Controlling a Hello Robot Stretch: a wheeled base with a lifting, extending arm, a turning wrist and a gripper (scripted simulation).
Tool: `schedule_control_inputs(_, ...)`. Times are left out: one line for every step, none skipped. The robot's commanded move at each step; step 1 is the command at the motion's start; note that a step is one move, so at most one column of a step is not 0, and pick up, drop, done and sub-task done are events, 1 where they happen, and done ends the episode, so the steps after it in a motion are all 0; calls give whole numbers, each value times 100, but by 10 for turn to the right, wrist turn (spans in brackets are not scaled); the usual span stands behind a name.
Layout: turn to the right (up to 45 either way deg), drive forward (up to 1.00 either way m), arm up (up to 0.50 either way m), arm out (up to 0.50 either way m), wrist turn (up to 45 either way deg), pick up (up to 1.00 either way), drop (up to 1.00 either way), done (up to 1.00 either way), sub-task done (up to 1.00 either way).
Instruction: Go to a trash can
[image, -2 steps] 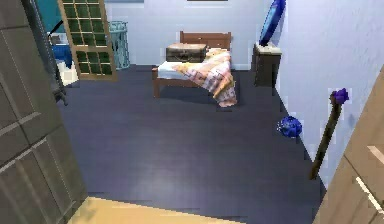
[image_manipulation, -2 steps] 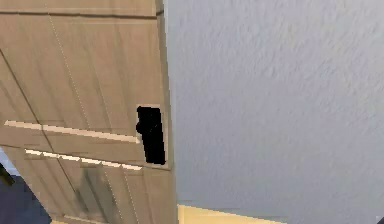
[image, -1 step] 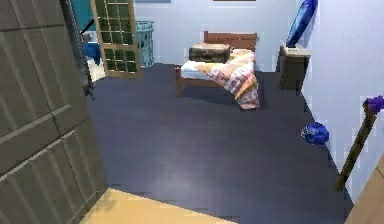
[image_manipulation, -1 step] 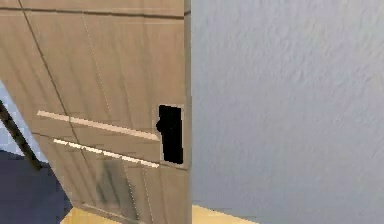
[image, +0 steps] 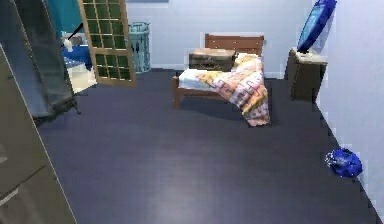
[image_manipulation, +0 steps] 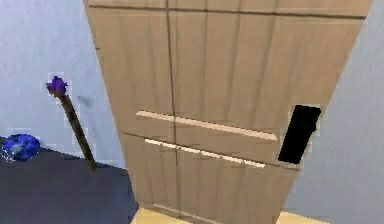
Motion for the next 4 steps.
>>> schedule_control_inputs(-180,0,0,0,0,0,0,0,0)
schedule_control_inputs(0,100,0,0,0,0,0,0,0)
schedule_control_inputs(0,100,0,0,0,0,0,0,0)
schedule_control_inputs(-30,0,0,0,0,0,0,0,0)
